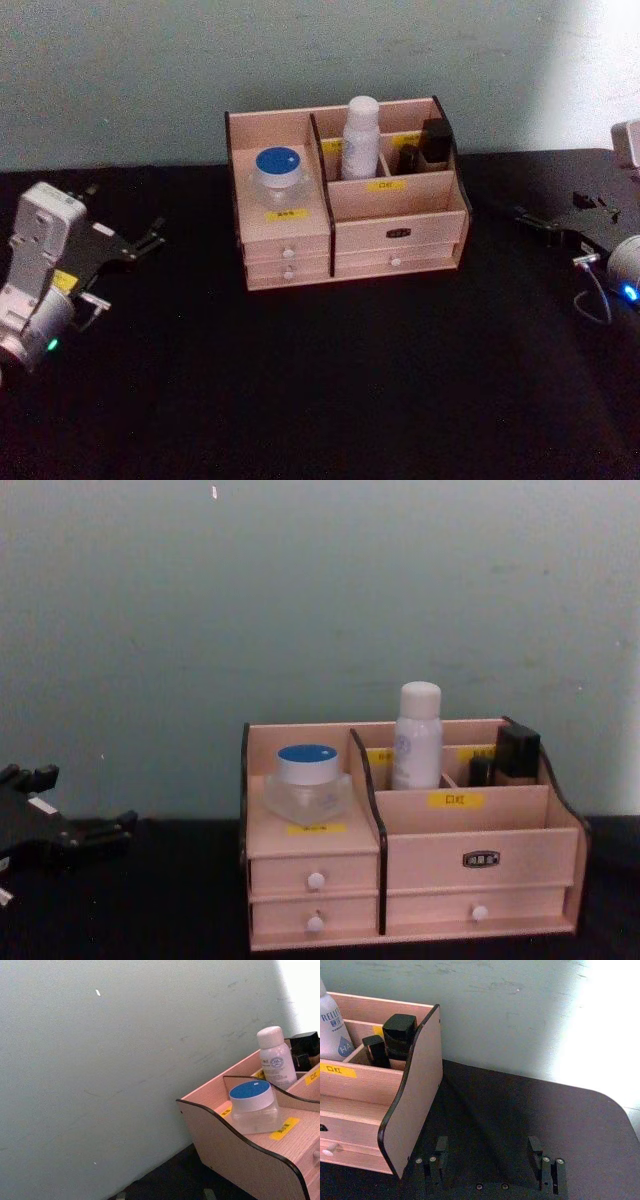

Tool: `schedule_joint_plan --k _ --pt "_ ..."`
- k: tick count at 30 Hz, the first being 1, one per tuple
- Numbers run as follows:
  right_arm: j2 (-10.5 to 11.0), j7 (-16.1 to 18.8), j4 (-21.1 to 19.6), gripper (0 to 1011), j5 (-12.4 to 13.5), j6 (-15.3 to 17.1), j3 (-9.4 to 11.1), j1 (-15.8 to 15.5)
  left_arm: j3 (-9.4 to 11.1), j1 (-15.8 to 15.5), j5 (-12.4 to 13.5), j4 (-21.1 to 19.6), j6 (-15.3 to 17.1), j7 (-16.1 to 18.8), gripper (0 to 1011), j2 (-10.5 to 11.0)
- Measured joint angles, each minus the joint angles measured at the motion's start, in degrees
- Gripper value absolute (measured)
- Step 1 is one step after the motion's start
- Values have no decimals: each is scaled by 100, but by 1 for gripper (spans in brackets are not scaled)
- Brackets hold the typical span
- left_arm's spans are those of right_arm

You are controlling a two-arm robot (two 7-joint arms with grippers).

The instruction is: Pick up the facial cleanser and watermelon frost from the table and place them into the tiered storage box.

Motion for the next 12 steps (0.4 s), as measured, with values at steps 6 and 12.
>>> schedule_joint_plan --k 6,12 --pt "0 0 0 1003 0 0 0 -1 0 0 0 0 0 0 1001 0" --pt "0 0 0 1003 0 0 0 -1 0 0 0 0 0 0 1001 0"
